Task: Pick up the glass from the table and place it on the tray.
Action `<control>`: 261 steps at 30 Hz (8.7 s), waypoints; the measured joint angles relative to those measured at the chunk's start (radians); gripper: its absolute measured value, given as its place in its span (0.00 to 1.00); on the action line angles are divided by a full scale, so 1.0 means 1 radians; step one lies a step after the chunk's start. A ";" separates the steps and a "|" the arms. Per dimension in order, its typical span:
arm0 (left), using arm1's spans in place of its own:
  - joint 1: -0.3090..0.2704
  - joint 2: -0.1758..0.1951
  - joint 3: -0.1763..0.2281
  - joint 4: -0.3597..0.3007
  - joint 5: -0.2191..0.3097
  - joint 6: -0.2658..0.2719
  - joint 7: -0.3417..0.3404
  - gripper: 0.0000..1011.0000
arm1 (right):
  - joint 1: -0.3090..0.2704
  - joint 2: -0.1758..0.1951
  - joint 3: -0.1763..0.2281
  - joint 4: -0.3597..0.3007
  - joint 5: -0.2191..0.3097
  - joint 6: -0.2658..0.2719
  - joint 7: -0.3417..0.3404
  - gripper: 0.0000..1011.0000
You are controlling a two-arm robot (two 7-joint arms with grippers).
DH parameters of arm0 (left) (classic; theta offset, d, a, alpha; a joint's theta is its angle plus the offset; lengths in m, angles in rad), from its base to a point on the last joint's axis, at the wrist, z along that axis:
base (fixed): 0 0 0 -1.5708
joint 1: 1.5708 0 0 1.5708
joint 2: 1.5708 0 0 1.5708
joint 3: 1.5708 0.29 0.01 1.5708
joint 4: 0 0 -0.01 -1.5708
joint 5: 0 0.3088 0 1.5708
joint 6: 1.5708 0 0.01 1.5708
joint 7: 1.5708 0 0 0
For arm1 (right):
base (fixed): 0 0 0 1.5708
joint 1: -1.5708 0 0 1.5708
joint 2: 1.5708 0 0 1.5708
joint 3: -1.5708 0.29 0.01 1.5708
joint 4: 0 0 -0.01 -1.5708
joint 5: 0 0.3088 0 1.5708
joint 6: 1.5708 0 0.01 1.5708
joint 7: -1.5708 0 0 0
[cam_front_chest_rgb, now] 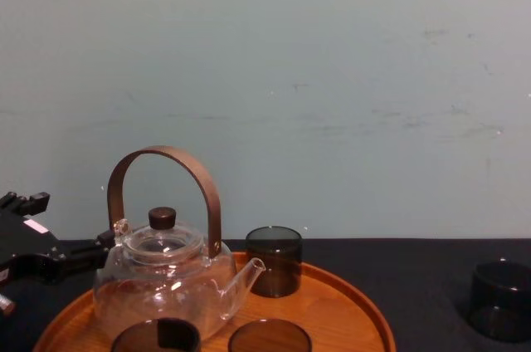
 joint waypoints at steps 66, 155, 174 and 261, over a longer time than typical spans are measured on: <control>0.000 0.000 0.000 0.000 0.000 0.000 0.000 0.99 | 0.427 -0.134 -0.148 0.499 -0.071 0.015 0.121 0.99; 0.000 0.000 0.000 0.000 0.000 0.000 0.000 0.99 | 0.419 -0.145 -0.165 0.509 -0.069 -0.017 0.157 0.90; 0.000 0.000 0.000 0.000 0.000 0.000 0.000 0.99 | 0.368 -0.138 -0.231 0.312 -0.081 0.004 0.154 0.90; 0.000 0.000 0.000 0.000 0.000 0.000 0.000 0.99 | 0.562 -0.295 -0.378 0.593 -0.132 -0.031 0.228 0.99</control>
